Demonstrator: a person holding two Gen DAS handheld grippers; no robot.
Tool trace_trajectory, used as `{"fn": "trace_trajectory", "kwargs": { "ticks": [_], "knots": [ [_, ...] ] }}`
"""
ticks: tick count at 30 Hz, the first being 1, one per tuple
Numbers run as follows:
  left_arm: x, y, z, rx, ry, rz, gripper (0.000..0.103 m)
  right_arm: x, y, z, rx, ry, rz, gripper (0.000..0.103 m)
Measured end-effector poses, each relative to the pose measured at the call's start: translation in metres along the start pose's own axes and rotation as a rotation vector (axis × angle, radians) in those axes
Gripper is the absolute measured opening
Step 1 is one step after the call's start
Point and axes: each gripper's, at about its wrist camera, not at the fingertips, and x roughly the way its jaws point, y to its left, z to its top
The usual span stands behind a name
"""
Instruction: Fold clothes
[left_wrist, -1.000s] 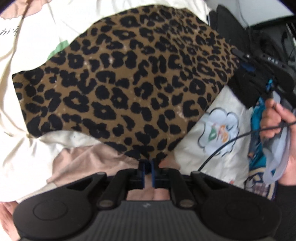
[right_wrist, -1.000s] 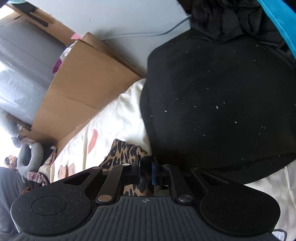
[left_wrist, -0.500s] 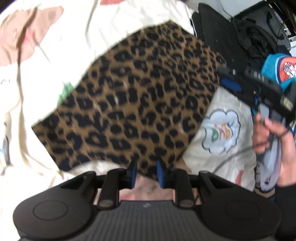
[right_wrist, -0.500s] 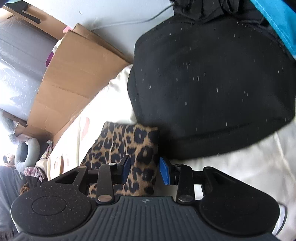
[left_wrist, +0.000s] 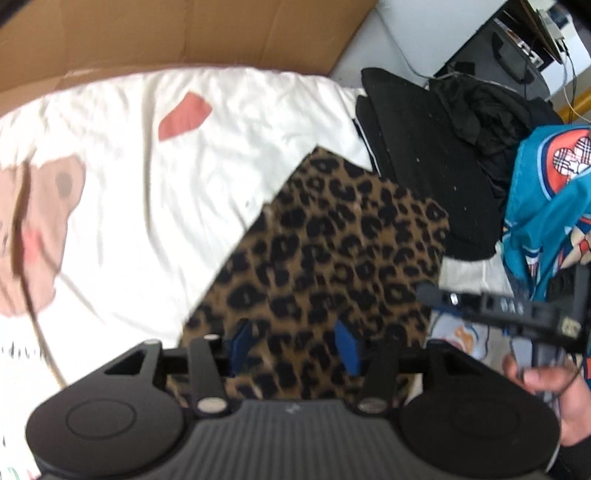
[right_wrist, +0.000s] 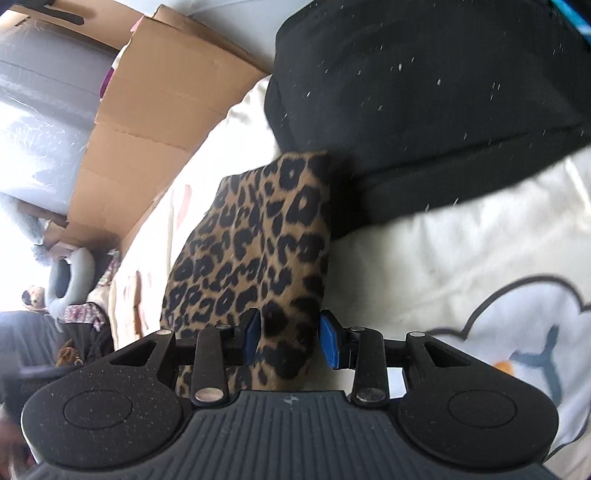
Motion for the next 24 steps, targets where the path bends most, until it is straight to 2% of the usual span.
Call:
{"fn": "trace_trajectory", "kwargs": {
  "ticks": [3,7,10,16,17,18,19,21,22,23,24],
  "knots": [
    [0.01,0.004,0.014,0.036,-0.011,0.001,0.057,0.003,-0.001,-0.005,0.024,0.004,0.015,0.038],
    [0.025,0.004,0.027,0.109,-0.038,-0.006,0.067,0.007,-0.001,-0.011,0.042,0.01,0.029,0.038],
    [0.039,0.007,0.032,0.129,-0.038,-0.013,0.067,0.009,-0.002,-0.013,0.051,0.009,0.037,0.038],
    [0.062,0.024,0.034,0.1,-0.014,-0.123,0.067,0.015,-0.003,-0.012,0.079,0.005,0.057,0.037],
    [0.065,0.028,0.034,0.079,-0.012,-0.145,0.065,0.016,-0.002,-0.012,0.083,0.005,0.056,0.034],
    [0.066,0.032,0.035,0.06,-0.011,-0.163,0.065,0.017,-0.003,-0.011,0.087,0.004,0.052,0.023],
    [0.067,0.034,0.035,0.05,-0.013,-0.172,0.064,0.017,-0.003,-0.01,0.091,0.004,0.05,0.013],
    [0.065,0.035,0.035,0.06,-0.024,-0.18,0.055,0.016,-0.001,-0.009,0.094,0.002,0.048,0.007],
    [0.062,0.035,0.037,0.067,-0.031,-0.191,0.041,0.015,0.001,-0.008,0.091,-0.001,0.047,0.006],
    [0.06,0.036,0.039,0.071,-0.034,-0.2,0.033,0.014,0.003,-0.008,0.089,-0.002,0.042,0.005],
    [0.059,0.039,0.042,0.066,-0.028,-0.208,0.032,0.012,0.005,-0.008,0.086,-0.002,0.035,0.005]
  ]
}}
